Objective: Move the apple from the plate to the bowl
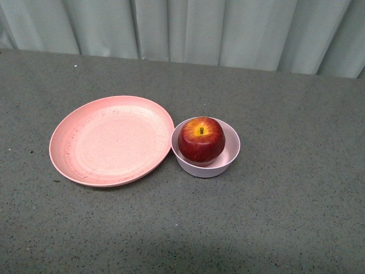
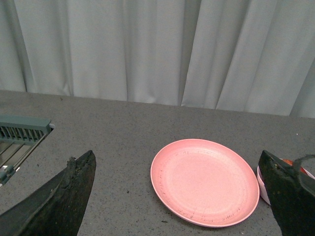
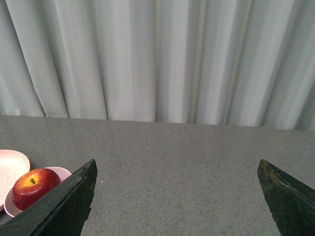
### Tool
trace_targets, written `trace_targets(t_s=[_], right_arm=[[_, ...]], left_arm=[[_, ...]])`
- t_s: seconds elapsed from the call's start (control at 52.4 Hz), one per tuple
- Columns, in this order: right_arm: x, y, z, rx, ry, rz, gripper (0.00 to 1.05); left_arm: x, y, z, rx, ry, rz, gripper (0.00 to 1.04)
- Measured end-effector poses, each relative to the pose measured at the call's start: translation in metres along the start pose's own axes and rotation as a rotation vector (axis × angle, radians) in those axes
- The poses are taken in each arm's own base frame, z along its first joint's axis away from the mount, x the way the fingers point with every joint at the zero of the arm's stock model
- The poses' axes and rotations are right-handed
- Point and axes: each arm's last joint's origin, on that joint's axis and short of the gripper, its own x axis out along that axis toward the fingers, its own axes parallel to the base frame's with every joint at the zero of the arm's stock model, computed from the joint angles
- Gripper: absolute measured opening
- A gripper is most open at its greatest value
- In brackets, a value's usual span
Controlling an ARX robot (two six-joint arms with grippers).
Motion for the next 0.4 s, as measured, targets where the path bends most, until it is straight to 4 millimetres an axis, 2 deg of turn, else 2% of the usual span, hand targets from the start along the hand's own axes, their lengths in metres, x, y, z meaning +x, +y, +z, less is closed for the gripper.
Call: trace_targets(t_s=[0.401], right_arm=[[0.0000,0.0000,0.0000,0.000,0.000,0.000,0.95]], left_arm=[[0.0000,0.0000,0.0000,0.000,0.000,0.000,0.98]])
